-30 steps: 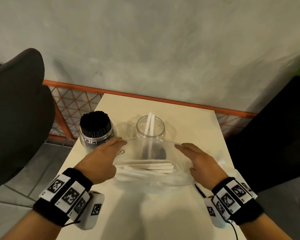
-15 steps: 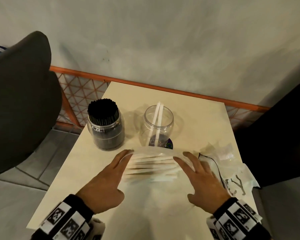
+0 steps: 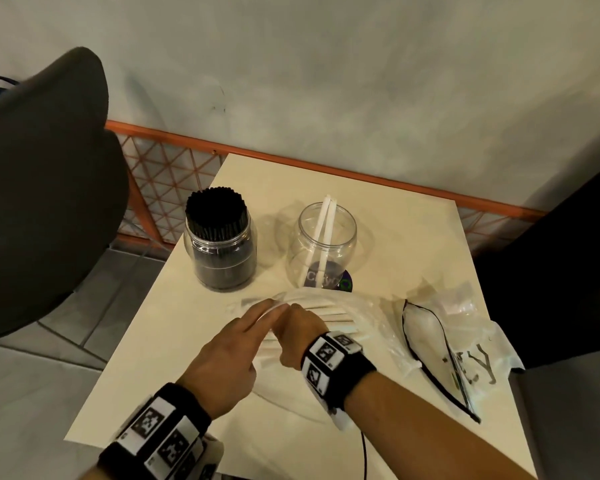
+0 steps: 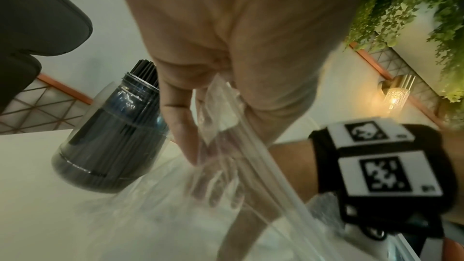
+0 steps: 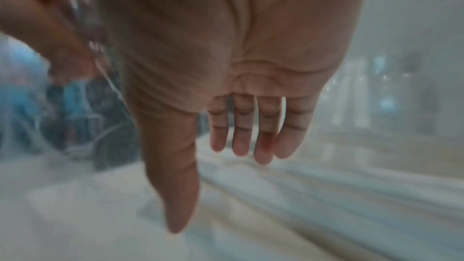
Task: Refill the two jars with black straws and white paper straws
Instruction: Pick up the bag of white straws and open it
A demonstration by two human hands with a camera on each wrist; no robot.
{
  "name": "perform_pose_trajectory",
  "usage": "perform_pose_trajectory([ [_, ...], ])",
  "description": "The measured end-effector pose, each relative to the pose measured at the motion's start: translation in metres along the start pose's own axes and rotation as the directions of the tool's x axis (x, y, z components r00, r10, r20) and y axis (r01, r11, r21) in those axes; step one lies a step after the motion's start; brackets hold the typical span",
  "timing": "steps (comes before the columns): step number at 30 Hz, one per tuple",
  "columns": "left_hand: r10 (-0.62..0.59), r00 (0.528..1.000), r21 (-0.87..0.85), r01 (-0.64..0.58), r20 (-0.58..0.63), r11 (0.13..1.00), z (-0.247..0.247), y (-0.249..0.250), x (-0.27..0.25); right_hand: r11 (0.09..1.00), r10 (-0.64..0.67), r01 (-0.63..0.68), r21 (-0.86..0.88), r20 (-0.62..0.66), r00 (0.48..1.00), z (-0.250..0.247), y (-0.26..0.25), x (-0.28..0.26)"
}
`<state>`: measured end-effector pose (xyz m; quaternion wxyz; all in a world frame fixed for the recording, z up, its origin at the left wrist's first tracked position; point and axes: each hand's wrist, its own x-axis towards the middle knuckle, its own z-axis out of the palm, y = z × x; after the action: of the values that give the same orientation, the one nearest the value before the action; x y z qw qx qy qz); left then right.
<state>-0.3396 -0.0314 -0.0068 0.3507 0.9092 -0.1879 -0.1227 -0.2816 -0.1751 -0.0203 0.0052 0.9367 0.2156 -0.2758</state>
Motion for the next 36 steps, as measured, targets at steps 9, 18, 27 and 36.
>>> perform_pose_trajectory([
  [9, -0.021, 0.999, -0.035, 0.02, -0.04, 0.999, -0.006, -0.003, 0.009, 0.98, -0.028, 0.024, -0.199, -0.02, 0.999, 0.038, 0.006, 0.039],
  [18, -0.019, 1.0, -0.072, 0.018, -0.019, 0.997, -0.009, -0.001, 0.013, 0.983, 0.009, -0.02, -0.184, -0.064, 0.998, 0.039, 0.008, 0.044],
  [27, -0.016, 0.999, -0.057, 0.014, -0.03, 0.998, -0.011, 0.0, 0.015, 1.0, -0.013, 0.011, -0.02, -0.087, 0.996, 0.04, 0.008, 0.034],
  [36, -0.01, 0.999, -0.041, 0.008, -0.054, 0.999, -0.016, -0.008, 0.019, 0.958, -0.037, 0.1, 0.27, -0.228, 0.973, 0.014, 0.02, 0.009],
])
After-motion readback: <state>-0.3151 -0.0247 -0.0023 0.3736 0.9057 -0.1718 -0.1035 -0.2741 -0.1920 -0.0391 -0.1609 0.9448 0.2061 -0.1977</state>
